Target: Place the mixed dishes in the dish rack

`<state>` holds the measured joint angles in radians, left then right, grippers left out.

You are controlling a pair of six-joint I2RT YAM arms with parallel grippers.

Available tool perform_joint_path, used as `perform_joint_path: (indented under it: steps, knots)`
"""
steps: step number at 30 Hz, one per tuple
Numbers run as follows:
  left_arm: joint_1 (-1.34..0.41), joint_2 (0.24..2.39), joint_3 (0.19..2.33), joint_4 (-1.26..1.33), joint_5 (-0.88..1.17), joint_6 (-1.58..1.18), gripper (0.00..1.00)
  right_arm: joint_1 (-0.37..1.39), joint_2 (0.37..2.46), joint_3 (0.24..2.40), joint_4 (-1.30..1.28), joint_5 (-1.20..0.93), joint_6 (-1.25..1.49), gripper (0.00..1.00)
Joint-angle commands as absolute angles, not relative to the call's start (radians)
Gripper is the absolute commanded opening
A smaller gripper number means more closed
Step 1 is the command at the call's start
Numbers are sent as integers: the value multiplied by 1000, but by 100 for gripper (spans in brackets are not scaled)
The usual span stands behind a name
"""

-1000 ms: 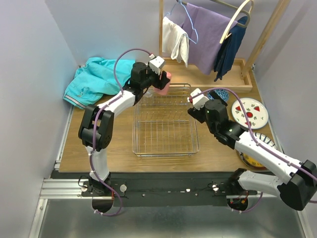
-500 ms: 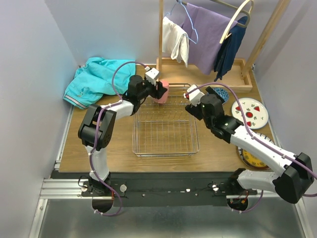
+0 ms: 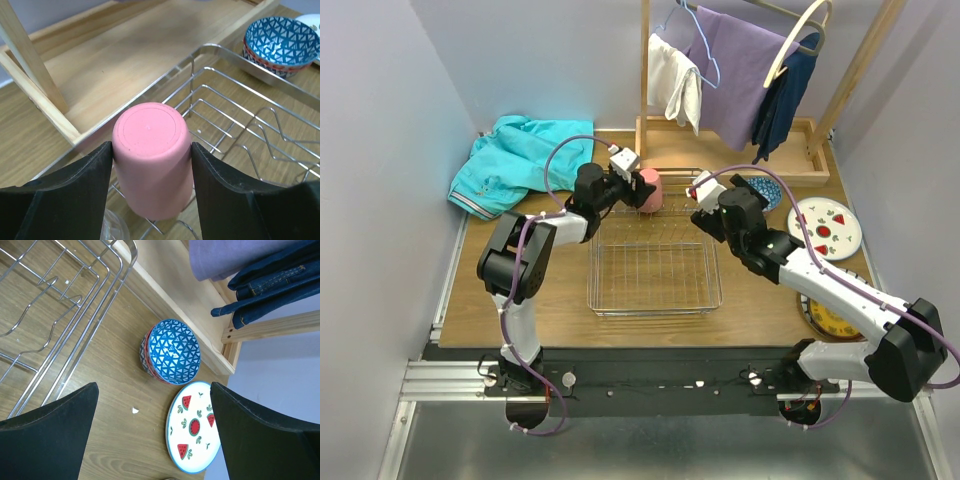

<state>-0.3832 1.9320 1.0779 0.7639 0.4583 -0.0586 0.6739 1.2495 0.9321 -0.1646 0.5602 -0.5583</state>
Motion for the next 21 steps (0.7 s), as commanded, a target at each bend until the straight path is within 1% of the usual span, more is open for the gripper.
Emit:
perform_joint_path:
  steps: [1,2,4,8,10,13,21]
  knots:
    - [-383,1891,1028,845,492,-44,54,670,1253,954,-161,561,-566,100]
    - [-385,1885,1022,850,486,-44,59,670,1250,954,-166,560,-566,100]
    - [-383,1876,1008,856,477,-31,61,670,1250,959,-172,557,-565,100]
    - [-385,1845,1000,838,459,-15,73,670,1243,956,-172,554,-569,100]
    - [-384,1832,1006,825,451,-6,75,670,1238,953,-172,551,-569,100]
    - [-385,1818,1043,782,448,18,82,670,1226,946,-173,548,-569,100]
    - [-394,1786,1097,689,422,29,84,672,1192,925,-166,543,-572,100]
